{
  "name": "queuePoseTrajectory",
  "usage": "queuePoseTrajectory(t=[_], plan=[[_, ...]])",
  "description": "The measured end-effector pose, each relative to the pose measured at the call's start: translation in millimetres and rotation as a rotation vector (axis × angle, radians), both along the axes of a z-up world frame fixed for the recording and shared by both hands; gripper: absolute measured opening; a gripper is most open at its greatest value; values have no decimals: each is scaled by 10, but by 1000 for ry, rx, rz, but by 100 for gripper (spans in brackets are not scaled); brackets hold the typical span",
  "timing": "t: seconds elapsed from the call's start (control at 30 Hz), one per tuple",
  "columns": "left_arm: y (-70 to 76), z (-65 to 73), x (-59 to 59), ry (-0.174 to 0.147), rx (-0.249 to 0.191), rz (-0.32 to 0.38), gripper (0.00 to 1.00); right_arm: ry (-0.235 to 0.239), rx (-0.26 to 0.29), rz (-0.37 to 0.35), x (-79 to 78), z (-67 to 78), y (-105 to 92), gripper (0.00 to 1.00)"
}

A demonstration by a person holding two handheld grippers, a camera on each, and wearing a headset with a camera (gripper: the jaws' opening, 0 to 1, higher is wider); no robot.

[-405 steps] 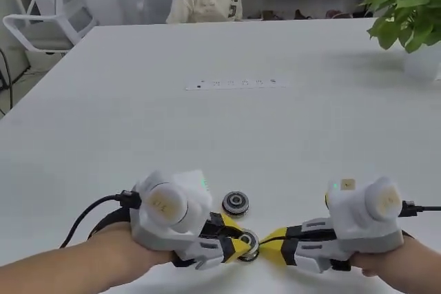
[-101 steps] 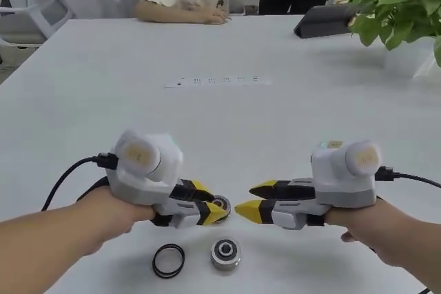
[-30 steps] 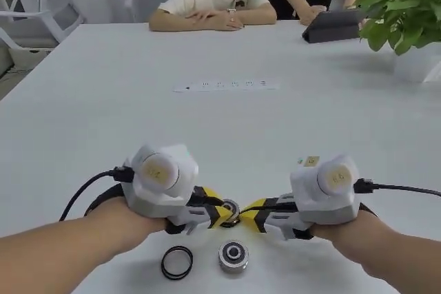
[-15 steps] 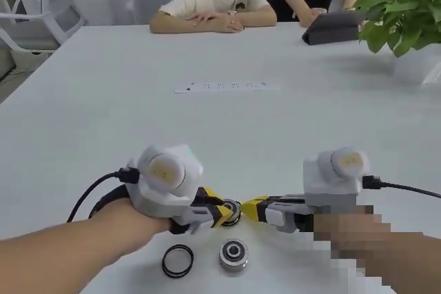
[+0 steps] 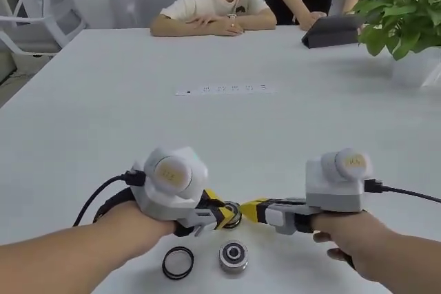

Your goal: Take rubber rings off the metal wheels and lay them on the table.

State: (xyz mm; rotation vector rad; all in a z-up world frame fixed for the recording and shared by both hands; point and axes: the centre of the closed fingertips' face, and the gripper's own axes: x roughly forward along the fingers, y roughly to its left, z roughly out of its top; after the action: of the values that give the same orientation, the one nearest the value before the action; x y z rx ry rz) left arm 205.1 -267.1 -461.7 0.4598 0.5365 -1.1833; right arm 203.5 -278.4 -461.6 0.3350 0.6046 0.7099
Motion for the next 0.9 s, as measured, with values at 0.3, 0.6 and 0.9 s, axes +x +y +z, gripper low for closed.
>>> queuePoseTrajectory(t=[0.3, 0.6, 0.9], plan=[[0, 2, 1, -7, 6, 2, 6, -3, 8, 10, -13, 17, 31, 0], [-2, 0, 6, -8, 7, 2, 6, -8, 20, 22, -26, 32, 61, 0], [-11, -2, -3, -9, 8, 2, 6, -30, 40, 52, -59, 99, 136, 0]])
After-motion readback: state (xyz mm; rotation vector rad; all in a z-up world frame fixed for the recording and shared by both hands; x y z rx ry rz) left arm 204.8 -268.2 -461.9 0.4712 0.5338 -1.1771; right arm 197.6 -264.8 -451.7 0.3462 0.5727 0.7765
